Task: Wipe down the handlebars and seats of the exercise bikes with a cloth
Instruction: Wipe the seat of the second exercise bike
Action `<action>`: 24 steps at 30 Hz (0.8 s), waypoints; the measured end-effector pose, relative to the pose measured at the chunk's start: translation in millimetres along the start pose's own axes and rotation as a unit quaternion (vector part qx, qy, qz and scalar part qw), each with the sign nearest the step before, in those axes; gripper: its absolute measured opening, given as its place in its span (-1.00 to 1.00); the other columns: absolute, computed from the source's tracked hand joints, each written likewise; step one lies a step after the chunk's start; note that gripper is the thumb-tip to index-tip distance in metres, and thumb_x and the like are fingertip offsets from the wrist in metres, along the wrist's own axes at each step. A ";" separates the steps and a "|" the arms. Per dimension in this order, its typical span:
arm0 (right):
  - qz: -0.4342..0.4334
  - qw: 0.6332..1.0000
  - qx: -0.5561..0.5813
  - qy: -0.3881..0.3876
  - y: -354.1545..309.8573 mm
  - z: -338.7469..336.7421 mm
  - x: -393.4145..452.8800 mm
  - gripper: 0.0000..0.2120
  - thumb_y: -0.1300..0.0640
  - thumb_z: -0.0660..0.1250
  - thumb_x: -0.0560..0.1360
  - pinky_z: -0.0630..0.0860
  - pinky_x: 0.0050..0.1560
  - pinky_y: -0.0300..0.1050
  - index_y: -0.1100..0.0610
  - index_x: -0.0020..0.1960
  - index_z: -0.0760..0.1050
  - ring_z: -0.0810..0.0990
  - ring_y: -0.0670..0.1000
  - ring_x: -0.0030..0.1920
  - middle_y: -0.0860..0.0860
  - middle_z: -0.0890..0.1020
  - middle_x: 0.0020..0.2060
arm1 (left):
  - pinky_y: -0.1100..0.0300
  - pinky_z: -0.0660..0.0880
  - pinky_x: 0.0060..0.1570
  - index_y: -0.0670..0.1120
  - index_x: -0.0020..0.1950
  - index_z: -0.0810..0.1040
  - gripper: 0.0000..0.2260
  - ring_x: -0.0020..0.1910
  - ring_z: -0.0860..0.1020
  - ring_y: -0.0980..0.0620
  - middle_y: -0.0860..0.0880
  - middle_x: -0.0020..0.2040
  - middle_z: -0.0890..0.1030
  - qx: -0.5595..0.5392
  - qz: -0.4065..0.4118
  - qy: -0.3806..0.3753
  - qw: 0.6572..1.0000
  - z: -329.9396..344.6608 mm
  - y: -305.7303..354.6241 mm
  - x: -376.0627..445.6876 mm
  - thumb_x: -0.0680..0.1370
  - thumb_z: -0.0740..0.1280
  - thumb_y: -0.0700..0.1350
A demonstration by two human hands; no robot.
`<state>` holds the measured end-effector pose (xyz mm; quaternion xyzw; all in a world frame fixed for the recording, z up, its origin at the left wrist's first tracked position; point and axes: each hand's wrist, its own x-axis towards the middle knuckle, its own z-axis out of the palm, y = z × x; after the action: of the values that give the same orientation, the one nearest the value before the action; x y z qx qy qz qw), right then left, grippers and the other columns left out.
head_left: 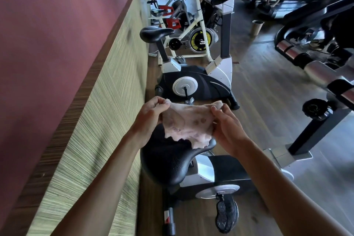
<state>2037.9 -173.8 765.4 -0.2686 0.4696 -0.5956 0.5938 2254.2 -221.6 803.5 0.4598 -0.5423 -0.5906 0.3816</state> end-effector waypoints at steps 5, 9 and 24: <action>0.120 0.980 -0.148 0.050 -0.2 -0.5 7.2 -0.54 -0.12 0.43 0.54 0.54 -0.22 -0.09 0.11 0.27 0.38 0.55 0.05 -0.19 0.13 0.58 -0.03 | 0.14 0.43 -0.17 -0.07 -0.07 0.51 -0.88 -0.16 0.53 -0.02 -0.09 -0.17 0.56 -0.059 -0.029 -0.039 0.997 8.2 7.9 1.5 0.66 0.28 -0.18; 0.179 0.981 -0.068 -0.044 3.6 0.4 -2.0 -0.45 -0.27 0.39 0.46 0.57 0.11 0.03 0.20 0.13 0.63 0.69 0.15 -0.10 0.23 0.70 -0.03 | 0.11 0.50 -0.12 -0.03 -0.09 0.54 -0.84 -0.11 0.56 -0.05 -0.12 -0.10 0.59 -0.081 -0.024 -0.074 0.994 15.7 10.8 0.1 0.66 0.26 -0.16; 0.244 0.960 0.036 -0.133 23.8 -1.2 0.9 -0.05 -0.52 0.39 0.33 0.41 0.40 0.22 0.07 0.51 0.38 0.59 0.31 0.27 0.31 0.57 0.32 | 0.12 0.52 0.01 0.03 -0.04 0.56 -0.92 0.01 0.58 0.03 -0.01 0.00 0.62 -0.217 0.018 -0.145 0.965 17.0 7.5 -7.5 0.61 0.28 -0.07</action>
<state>2047.5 -170.9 743.9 -0.2006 0.4157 -0.4079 0.7878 2239.7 -210.5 811.7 0.2653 -0.4592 -0.7474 0.4002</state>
